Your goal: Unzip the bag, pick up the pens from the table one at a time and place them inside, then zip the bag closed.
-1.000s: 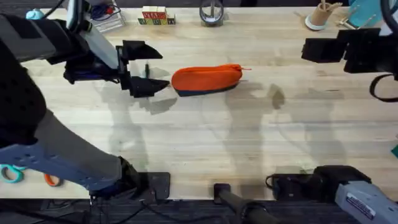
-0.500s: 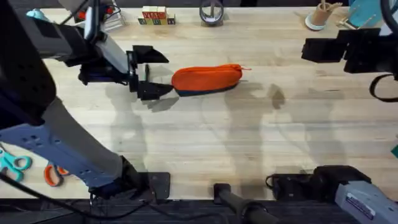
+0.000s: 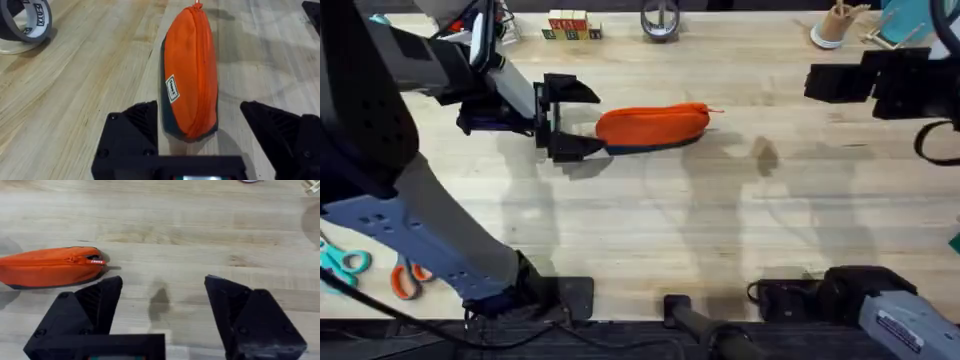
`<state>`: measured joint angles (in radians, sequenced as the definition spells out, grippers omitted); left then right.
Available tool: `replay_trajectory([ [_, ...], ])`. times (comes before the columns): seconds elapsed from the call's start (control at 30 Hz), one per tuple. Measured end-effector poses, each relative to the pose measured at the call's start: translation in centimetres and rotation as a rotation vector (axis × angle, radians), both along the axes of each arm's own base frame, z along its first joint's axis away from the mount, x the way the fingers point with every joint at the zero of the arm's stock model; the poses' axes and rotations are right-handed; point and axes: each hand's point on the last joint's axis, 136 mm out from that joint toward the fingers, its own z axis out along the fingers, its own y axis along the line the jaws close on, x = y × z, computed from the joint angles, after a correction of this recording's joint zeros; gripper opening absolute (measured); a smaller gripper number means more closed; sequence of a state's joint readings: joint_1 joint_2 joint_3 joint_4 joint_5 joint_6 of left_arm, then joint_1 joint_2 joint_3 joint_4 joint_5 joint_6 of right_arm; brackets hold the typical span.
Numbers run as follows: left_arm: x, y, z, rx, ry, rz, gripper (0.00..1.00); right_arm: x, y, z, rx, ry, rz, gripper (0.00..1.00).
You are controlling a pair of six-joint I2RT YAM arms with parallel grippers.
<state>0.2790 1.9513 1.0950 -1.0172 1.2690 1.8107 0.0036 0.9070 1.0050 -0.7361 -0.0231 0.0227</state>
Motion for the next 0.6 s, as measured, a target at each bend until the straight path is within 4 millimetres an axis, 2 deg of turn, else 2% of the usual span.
replay_trajectory([
  [0.33,0.00,0.00,0.01,0.000,0.000,0.000,0.993,-0.01,0.00,-0.01,0.000,0.000,0.000,0.998],
  [0.37,0.00,0.00,0.02,-0.001,0.000,0.000,0.936,0.00,0.00,0.00,0.000,0.000,0.000,0.998],
  [0.43,0.01,0.00,0.02,-0.001,-0.003,0.000,0.739,-0.01,0.00,-0.01,0.000,0.000,0.000,0.998],
  [0.5,0.03,-0.01,0.04,-0.002,-0.006,0.000,0.479,-0.01,0.00,-0.01,0.000,0.001,0.000,0.998],
  [0.6,0.01,-0.01,0.06,-0.002,-0.007,-0.001,0.195,-0.02,0.00,-0.02,0.000,0.001,0.000,0.998],
])
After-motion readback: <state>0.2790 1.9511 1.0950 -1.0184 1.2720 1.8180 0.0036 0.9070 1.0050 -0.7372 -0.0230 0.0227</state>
